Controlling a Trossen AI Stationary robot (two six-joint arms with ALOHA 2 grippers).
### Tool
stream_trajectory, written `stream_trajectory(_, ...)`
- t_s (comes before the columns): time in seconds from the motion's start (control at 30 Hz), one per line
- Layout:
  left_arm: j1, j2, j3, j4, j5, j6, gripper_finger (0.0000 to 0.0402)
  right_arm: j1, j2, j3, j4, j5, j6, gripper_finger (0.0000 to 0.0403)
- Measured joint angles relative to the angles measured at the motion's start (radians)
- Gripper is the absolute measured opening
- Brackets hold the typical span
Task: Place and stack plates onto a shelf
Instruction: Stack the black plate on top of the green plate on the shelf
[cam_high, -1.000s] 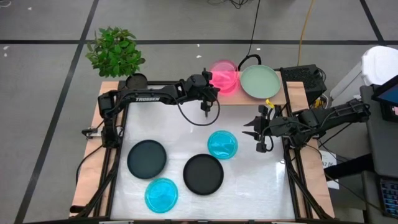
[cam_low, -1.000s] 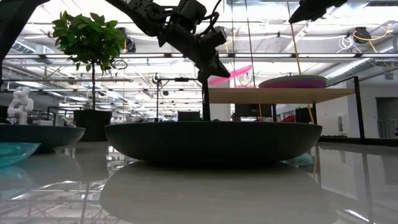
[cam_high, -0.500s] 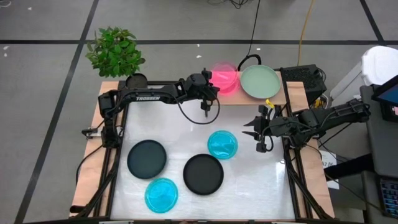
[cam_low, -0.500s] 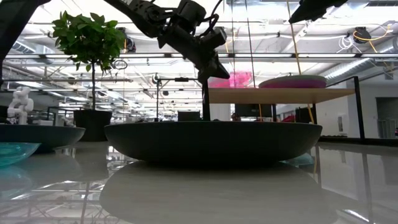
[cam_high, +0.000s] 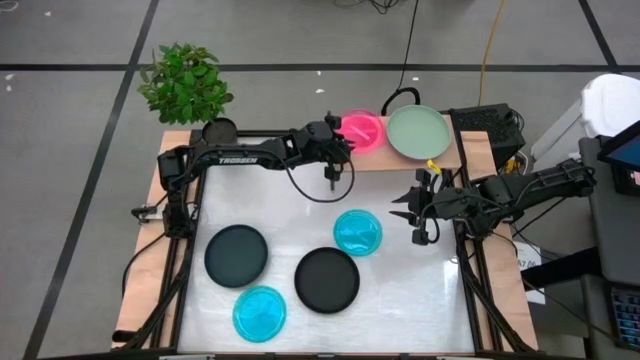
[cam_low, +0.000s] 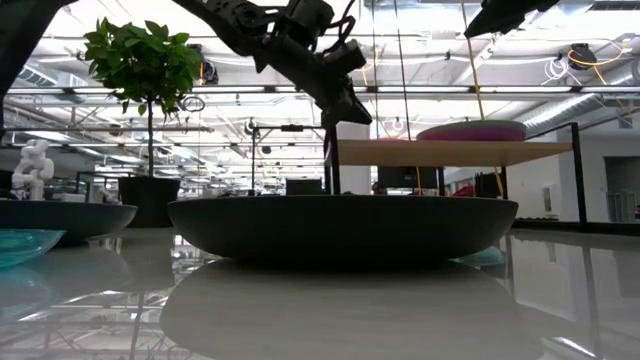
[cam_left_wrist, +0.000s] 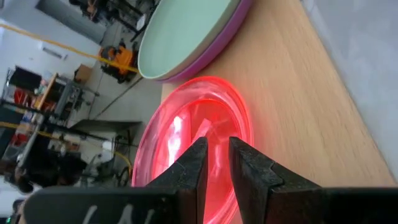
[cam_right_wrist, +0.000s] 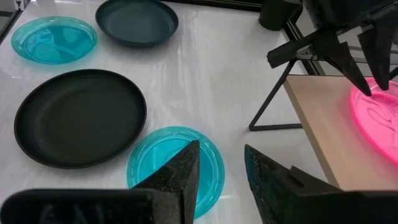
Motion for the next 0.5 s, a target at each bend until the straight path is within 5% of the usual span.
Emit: stream_trajectory(0.5, -0.237, -0.306, 0.0, -0.382, -0.064, -0.273, 0.0072, 0.0, 0.0, 0.0, 0.0, 0.0, 0.067, 0.0112)
